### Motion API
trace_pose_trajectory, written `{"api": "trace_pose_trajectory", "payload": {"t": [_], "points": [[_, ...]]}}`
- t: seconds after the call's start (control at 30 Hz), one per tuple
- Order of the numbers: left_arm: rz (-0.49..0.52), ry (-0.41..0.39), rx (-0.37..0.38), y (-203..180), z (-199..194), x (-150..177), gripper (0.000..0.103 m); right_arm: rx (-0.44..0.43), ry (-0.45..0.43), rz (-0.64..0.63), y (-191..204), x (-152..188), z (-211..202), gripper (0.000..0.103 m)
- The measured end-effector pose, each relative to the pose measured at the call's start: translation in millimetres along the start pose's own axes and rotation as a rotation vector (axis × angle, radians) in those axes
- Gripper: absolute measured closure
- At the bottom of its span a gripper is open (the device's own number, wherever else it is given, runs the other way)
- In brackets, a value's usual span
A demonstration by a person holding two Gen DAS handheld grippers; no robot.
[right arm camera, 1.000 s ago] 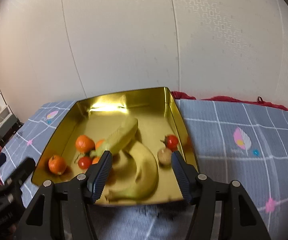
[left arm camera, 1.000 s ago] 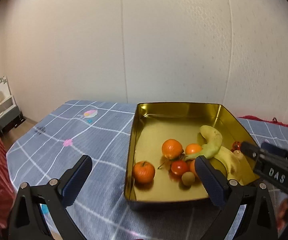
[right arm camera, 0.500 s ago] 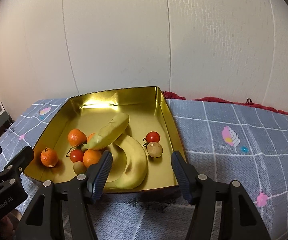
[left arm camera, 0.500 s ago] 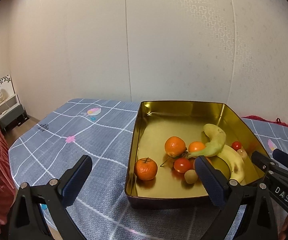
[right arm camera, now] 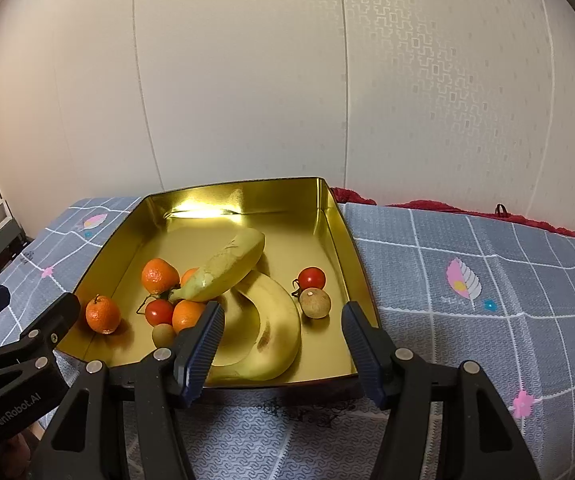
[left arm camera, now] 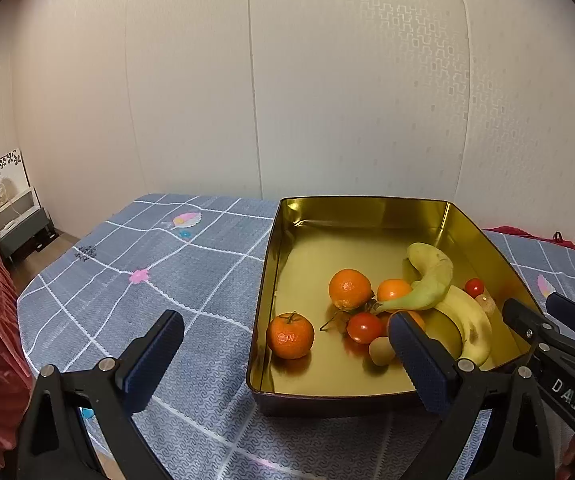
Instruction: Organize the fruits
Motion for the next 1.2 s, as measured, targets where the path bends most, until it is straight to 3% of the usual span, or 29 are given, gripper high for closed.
{"api": "trace_pose_trajectory", "payload": {"t": [1.2], "points": [[0.001,-0.001,-0.003,4.4,4.2,-0.1,0.0,-0.013,-0.011,0.022,2.1,-1.5,-1.3,0.04]]}}
Point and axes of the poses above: each gripper's, at about its wrist camera, not at the fingertips, and z roughly the way its jaws point, y to its left, x to its underside, the point moved 6 cm from there along z, roughly the way its jaws point, and after that the axes turned 9 degrees about -y, right-handed, at the moved point
